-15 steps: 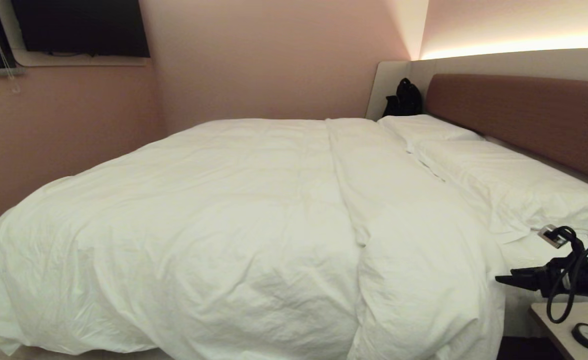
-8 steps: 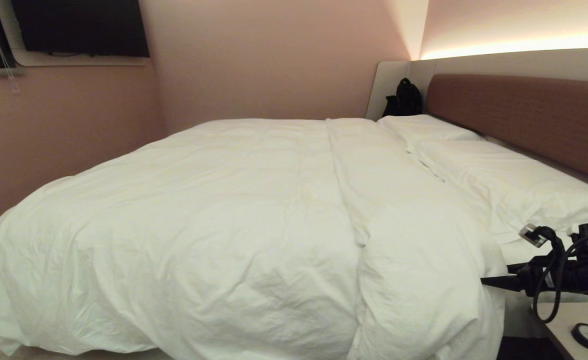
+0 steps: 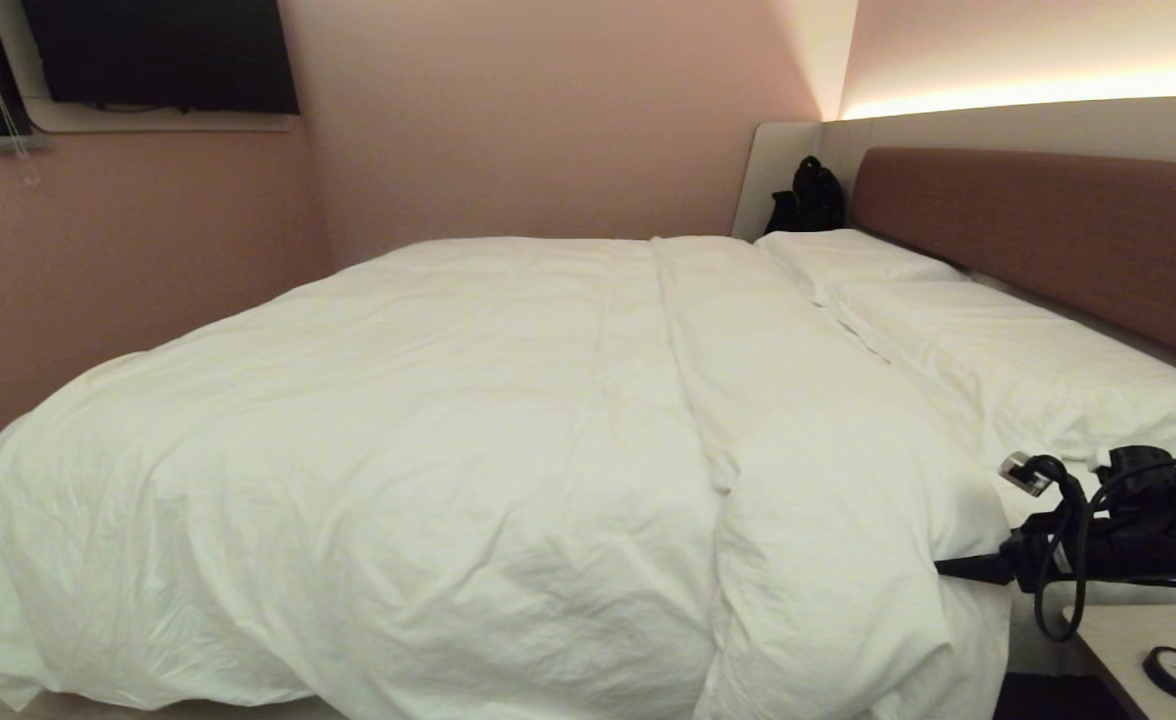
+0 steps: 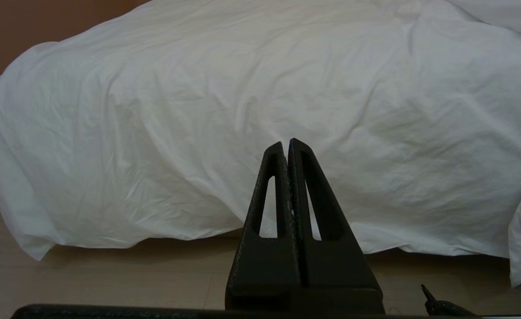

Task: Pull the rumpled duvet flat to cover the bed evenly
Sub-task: Flatten the corners of the folded blanket

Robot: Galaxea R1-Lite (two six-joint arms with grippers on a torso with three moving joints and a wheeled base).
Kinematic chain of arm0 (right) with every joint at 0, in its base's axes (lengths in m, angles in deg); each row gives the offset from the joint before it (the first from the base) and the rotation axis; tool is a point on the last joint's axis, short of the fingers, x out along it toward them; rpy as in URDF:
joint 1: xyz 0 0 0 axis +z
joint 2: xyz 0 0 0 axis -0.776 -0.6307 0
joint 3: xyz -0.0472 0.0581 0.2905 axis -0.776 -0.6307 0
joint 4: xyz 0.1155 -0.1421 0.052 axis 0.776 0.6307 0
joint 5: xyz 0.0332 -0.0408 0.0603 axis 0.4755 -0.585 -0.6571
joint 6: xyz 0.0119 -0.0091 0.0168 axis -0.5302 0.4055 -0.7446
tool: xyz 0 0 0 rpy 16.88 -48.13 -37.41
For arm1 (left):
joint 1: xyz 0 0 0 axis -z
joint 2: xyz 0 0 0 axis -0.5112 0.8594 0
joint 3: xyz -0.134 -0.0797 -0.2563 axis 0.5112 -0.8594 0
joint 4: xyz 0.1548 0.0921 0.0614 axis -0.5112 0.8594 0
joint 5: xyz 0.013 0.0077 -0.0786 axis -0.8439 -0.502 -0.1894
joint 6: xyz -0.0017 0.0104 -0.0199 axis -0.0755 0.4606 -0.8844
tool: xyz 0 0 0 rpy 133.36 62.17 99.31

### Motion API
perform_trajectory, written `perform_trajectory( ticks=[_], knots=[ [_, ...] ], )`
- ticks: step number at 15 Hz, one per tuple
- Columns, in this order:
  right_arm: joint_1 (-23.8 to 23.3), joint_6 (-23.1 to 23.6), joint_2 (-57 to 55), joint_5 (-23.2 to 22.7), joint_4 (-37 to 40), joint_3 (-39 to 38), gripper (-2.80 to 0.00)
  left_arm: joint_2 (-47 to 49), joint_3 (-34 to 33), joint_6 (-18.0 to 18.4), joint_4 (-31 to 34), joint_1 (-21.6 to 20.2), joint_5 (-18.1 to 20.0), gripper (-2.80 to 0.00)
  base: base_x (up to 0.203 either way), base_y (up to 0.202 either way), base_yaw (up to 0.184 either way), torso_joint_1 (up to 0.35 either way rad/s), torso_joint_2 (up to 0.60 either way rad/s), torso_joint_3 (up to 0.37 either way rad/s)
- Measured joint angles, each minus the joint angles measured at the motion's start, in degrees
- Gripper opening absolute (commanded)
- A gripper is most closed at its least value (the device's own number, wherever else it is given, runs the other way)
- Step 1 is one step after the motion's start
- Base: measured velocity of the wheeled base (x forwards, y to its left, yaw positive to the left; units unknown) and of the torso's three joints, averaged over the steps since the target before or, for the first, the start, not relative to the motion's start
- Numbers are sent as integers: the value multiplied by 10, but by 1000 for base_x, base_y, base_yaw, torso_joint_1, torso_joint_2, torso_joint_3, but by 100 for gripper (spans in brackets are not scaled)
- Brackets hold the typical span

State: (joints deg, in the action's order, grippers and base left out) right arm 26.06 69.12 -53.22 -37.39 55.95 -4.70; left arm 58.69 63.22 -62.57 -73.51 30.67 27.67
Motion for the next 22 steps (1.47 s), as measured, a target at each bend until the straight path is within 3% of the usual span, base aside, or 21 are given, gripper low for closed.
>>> perform_trajectory(
  ticks=[11, 22],
  knots=[
    [6, -5, -5, 13, 0, 4, -280, 0, 0, 0, 0, 0, 0, -280, 0, 0, 0, 0, 0, 0],
    [-79, -9, 41, 80, 52, 25, -280, 0, 0, 0, 0, 0, 0, -280, 0, 0, 0, 0, 0, 0]
  ],
)
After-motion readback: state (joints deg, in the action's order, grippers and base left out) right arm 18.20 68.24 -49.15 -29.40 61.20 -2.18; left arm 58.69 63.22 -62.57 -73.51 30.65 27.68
